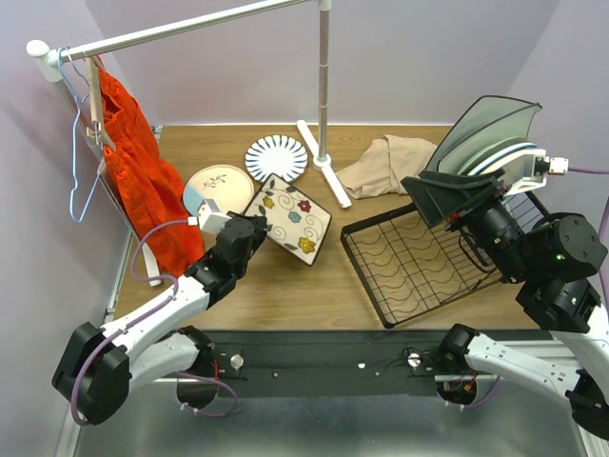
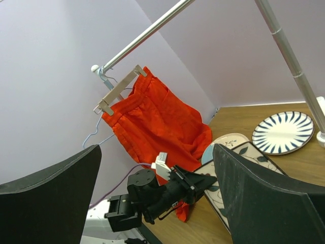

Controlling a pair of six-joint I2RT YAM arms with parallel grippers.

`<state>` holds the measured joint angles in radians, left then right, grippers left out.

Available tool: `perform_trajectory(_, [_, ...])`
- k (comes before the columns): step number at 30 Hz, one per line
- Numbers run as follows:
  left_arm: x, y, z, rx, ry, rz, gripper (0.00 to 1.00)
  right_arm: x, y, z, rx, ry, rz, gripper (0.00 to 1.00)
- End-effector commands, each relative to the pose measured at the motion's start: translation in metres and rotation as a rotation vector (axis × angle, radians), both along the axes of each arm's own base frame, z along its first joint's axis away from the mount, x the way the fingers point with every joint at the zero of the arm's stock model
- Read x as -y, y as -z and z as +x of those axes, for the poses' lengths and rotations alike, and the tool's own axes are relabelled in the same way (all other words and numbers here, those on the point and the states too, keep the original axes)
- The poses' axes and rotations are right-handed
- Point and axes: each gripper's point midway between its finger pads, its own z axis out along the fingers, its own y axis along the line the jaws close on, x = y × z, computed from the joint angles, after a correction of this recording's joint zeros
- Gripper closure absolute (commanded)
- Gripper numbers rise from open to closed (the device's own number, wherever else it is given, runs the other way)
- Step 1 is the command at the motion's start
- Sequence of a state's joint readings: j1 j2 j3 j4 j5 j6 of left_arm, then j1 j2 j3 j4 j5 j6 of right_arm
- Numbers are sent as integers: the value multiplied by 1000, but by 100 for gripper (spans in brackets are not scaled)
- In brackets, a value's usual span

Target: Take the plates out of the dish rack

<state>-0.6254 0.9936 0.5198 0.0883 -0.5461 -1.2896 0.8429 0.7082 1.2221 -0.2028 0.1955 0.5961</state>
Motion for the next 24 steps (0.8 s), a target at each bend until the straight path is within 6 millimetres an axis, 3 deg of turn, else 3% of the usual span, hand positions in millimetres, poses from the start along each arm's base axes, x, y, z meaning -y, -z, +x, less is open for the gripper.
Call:
perform_trajectory(1, [7,-69,20,206,-27,-243,100,3,4,3,5,26,-9,1])
perform_trajectory(14, [4,-45,27,186,-13,-249,100,1,8,5,-3,25,-16,1])
perform_trajectory(24, [15,-33,34,162,25,-265,100,1,10,5,-6,28,-16,1])
